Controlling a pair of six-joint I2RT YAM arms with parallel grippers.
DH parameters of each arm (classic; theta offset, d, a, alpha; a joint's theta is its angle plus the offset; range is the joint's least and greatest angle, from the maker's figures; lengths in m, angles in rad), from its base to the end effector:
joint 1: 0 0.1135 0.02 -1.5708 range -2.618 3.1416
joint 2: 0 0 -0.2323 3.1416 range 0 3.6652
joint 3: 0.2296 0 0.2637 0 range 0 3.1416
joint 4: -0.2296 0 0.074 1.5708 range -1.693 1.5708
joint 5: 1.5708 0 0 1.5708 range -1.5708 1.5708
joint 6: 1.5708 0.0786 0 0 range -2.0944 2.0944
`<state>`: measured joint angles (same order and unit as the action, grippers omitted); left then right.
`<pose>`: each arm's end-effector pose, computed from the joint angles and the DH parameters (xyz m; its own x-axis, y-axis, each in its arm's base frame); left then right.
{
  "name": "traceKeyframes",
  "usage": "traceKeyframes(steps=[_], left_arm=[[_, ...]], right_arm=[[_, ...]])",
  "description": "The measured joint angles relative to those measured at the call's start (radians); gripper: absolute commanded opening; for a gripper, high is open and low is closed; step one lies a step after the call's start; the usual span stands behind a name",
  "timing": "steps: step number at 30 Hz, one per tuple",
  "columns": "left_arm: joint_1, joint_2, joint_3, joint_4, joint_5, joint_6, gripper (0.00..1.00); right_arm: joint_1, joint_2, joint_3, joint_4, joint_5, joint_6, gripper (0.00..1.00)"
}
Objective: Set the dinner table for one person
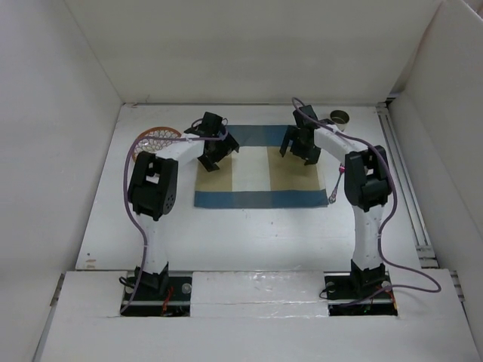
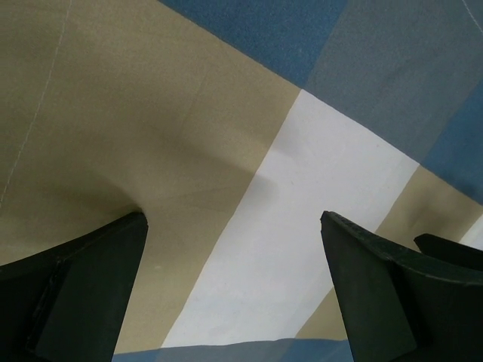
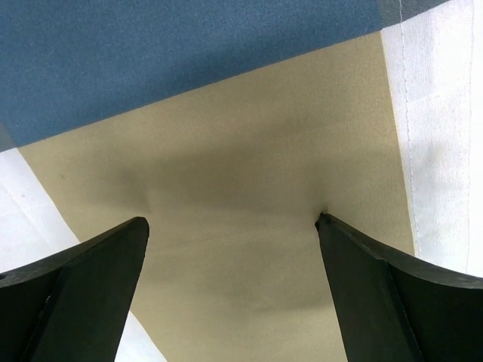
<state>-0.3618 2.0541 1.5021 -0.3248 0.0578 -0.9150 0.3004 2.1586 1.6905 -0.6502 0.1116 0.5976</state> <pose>0.4432 -0.1726 0.1184 -0.7459 -0.5637 -0.3548 -0.3332 0.7770 -0.5340 0.4530 0.1312 0.1077 -0.8495 0.3222 -0.4178 0.2787 0.9464 0.1632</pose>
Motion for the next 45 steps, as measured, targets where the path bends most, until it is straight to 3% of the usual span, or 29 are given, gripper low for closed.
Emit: traceKeyframes(steps=[27, 31, 37, 41, 45], left_arm=[[0.043, -0.003, 0.114, -0.105, -0.050, 0.064, 1.00], [0.043, -0.131, 0.126, -0.131, -0.131, 0.069, 1.00], [0.091, -0.534, -0.033, -0.113, -0.290, 0.043, 1.00], [0.319, -0.779, -0.271, -0.042, -0.246, 0.035, 1.00], [0.586, -0.854, -0.522, 0.043, -0.158, 0.034, 1.00]], right_arm=[[0.023, -0.024, 0.040, -0.019, -0.005, 0.028, 1.00], [0.054, -0.183, -0.002, -0.009, 0.048, 0.031, 1.00], [0.228, -0.648, -0.168, 0.045, 0.216, 0.032, 1.00], [0.352, -0.982, -0.282, 0.088, 0.231, 0.012, 1.00], [0.342, -1.164, -0.342, 0.102, 0.220, -0.006, 1.00]])
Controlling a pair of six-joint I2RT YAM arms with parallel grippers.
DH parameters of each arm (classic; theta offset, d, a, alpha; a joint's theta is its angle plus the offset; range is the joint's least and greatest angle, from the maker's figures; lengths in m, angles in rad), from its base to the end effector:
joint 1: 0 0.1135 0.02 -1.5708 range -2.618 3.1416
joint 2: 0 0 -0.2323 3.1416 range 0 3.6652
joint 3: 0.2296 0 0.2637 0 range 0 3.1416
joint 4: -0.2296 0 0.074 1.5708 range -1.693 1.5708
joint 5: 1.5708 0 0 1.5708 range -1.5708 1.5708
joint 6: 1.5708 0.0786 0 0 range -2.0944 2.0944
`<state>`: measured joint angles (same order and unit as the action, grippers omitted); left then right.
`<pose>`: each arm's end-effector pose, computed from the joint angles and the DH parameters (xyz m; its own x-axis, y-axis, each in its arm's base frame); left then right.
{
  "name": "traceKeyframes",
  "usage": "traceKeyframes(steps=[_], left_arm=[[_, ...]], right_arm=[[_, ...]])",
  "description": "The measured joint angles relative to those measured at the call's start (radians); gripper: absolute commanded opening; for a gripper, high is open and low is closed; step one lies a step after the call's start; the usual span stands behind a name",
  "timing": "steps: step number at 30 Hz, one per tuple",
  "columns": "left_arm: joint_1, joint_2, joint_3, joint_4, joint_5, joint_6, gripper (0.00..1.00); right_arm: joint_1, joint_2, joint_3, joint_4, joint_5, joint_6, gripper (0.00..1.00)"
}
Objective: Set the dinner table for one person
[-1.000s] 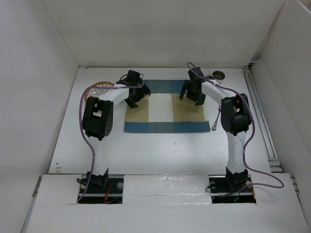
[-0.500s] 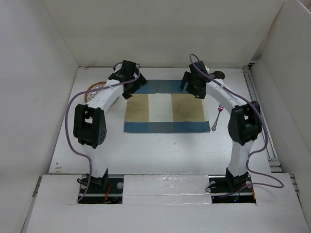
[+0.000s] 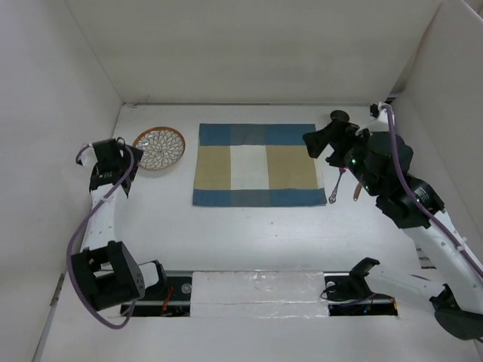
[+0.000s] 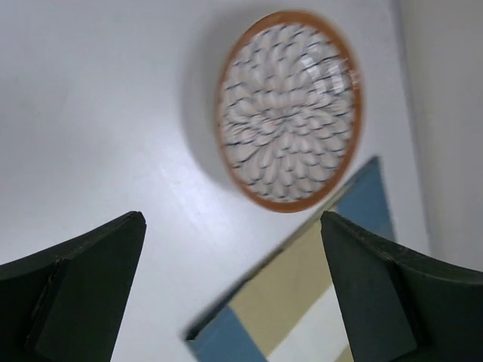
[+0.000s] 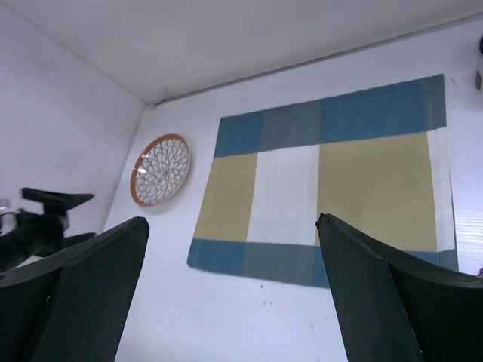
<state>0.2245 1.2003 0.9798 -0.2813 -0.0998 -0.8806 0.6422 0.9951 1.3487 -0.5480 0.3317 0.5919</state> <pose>0.3229 0.0818 0.2592 -0.0621 -0.8012 -0.5952 -0.5568 0.5227 -0.6455 0.2229 0.1347 0.4249 -0.3016 0.4332 -0.8493 -0.1713 0.8517 0.4952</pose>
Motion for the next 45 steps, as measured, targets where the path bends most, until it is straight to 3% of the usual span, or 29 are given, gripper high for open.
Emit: traceKeyframes(steps=[3, 6, 14, 20, 24, 27, 29, 33, 40, 45], left_arm=[[0.060, 0.045, -0.134, 0.022, 0.051, -0.005, 1.00], [0.058, 0.122, -0.174, 0.052, 0.098, -0.016, 1.00], [0.059, 0.339, -0.164, 0.221, 0.166, -0.046, 1.00], [0.059, 0.441, -0.093, 0.284, 0.194, -0.069, 0.89], [0.059, 0.492, -0.062, 0.318, 0.203, -0.090, 0.75], [0.060, 0.540, -0.033, 0.344, 0.202, -0.107, 0.45], [0.060, 0.571, -0.023, 0.362, 0.212, -0.121, 0.43], [0.059, 0.607, -0.006, 0.373, 0.208, -0.135, 0.00], [0.024, 0.608, 0.022, 0.412, 0.227, -0.143, 0.00], [-0.046, 0.489, 0.011, 0.384, 0.195, -0.101, 0.00]], right_arm=[[0.001, -0.051, -0.060, 0.000, -0.051, -0.013, 1.00], [0.005, -0.051, -0.100, -0.005, -0.112, -0.024, 1.00], [0.007, -0.074, -0.168, 0.003, -0.270, -0.049, 1.00], [0.007, -0.093, -0.196, 0.021, -0.325, -0.054, 1.00], [0.007, -0.092, -0.206, 0.039, -0.343, -0.054, 1.00], [0.007, -0.092, -0.209, 0.043, -0.353, -0.054, 1.00], [0.007, -0.093, -0.213, 0.047, -0.359, -0.054, 1.00], [0.005, -0.093, -0.215, 0.048, -0.369, -0.054, 1.00], [0.003, -0.120, -0.219, 0.046, -0.372, -0.054, 1.00], [-0.006, -0.162, -0.219, 0.041, -0.357, -0.054, 1.00]])
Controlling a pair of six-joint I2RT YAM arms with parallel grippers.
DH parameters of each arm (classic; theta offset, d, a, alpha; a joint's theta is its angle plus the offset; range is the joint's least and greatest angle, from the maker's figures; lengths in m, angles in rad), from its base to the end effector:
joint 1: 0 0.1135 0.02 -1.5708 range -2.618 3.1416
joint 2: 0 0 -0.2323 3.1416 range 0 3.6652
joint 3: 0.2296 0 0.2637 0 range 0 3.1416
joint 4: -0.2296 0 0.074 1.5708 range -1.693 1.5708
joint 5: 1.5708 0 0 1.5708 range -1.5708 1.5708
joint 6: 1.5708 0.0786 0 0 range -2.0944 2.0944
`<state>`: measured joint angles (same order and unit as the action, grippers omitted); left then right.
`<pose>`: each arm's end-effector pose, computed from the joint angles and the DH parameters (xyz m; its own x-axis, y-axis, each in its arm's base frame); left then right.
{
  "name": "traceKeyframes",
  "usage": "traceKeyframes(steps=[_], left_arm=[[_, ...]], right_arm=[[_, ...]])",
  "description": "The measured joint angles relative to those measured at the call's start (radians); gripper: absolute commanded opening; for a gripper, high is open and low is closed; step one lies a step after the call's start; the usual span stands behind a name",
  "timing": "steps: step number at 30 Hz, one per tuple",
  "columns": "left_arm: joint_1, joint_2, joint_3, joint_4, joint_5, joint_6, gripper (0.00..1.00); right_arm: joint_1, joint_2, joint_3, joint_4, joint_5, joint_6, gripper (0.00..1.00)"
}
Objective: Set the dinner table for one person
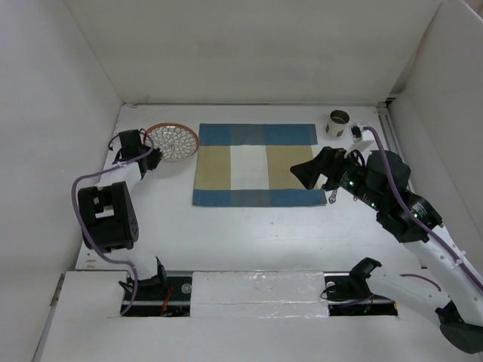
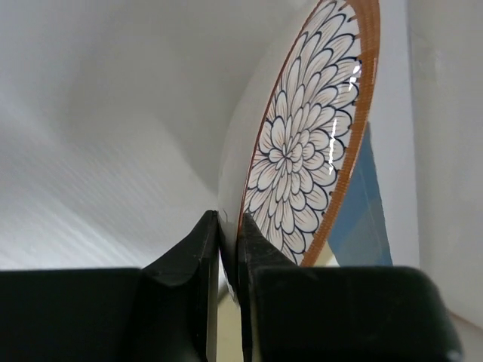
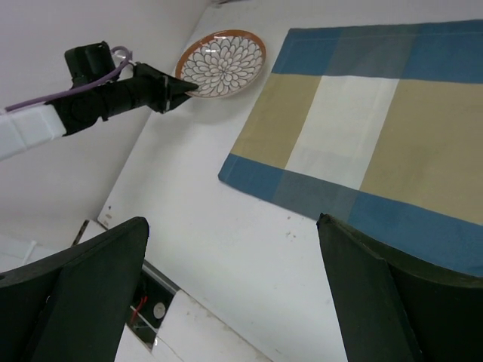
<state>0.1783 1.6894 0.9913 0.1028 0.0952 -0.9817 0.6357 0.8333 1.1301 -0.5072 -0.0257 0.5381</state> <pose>0.4037 0.0652 0.1397 -0.2242 -0.8814 -0.4157 -0.5139 0.4694 -0.7180 0.1927 0.1447 0.3861 -0.4589 0.2981 -0.8370 -0.4409 0.7415 0.5058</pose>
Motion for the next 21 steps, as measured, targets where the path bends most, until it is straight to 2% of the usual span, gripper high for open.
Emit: traceKeyframes(steps=[5, 9, 12, 16, 21], left_arm=[[-0.068, -0.168, -0.008, -0.035, -0.032, 0.039, 0.00], [-0.132, -0.211, 0.023, -0.019, -0.024, 0.076, 0.00], [-0.195, -0.152, 0.083, -0.008, 0.043, 0.104, 0.00], [-0.323, 0.008, 0.158, 0.066, 0.163, 0.124, 0.00], [-0.467, 0.179, 0.219, 0.055, 0.284, 0.144, 0.00]], right_arm=[[-0.008, -0.047, -0.013, -0.002, 0.019, 0.000, 1.00], [-0.015, -0.068, -0.034, -0.012, 0.026, 0.001, 1.00], [-0.025, -0.066, -0.037, -0.018, 0.038, 0.001, 1.00], [-0.059, -0.058, -0.040, -0.042, 0.084, 0.001, 1.00], [-0.169, 0.009, -0.011, -0.109, 0.131, 0.008, 1.00]])
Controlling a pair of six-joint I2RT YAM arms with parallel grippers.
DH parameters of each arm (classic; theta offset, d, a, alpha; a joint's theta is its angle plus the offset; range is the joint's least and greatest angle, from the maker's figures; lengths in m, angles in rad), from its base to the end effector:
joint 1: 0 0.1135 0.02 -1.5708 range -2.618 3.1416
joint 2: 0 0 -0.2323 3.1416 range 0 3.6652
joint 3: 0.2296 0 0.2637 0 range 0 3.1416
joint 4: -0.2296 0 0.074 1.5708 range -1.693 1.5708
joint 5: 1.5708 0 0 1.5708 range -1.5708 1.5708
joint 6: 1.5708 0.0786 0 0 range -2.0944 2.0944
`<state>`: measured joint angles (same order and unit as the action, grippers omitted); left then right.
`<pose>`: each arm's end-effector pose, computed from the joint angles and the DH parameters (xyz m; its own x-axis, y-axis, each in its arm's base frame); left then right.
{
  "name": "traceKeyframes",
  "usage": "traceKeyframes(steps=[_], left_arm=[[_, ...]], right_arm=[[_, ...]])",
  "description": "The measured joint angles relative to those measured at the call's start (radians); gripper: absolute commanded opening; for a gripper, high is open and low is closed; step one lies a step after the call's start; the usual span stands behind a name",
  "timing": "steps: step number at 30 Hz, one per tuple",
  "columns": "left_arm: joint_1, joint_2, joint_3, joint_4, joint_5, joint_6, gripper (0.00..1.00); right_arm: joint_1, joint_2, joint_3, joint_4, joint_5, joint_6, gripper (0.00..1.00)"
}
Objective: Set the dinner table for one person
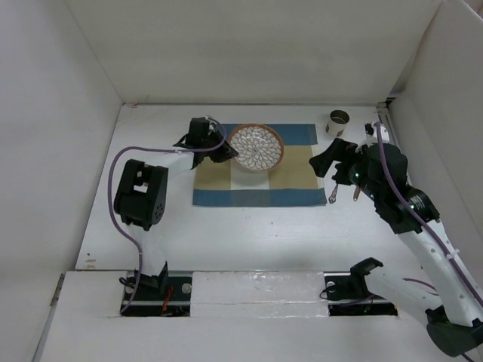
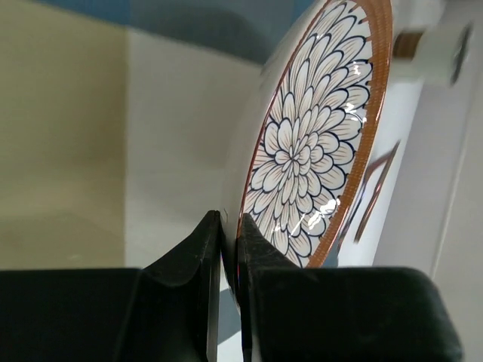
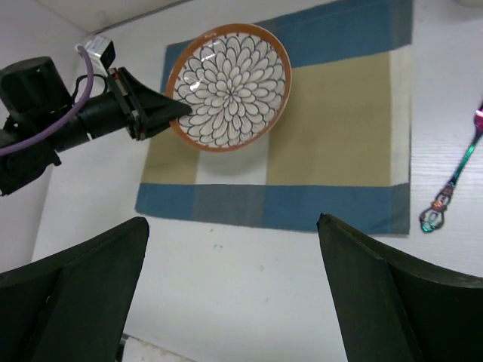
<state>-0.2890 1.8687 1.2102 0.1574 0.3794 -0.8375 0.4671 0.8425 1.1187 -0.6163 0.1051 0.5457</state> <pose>0.4297 -0.1581 0.1553 -0.7362 -0.5011 -0.4548 0.0435 0.6357 -0.7707 0.2176 0.1005 0.3639 -0.4412 0.3556 -0.8240 -0.1527 0.8750 0.4594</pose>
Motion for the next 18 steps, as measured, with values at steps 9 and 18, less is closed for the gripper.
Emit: traceKeyframes(steps=[9, 18], left_arm=[[-0.062, 0.143, 0.067, -0.033, 0.098, 0.021, 0.00], [-0.044, 0.147, 0.067, -0.001, 0.113, 0.021, 0.00]], right_arm=[[-0.132, 0.008, -0.052, -0.011, -0.090, -0.003, 1.00], [-0.139, 0.008, -0.054, -0.011, -0.140, -0.011, 1.00]])
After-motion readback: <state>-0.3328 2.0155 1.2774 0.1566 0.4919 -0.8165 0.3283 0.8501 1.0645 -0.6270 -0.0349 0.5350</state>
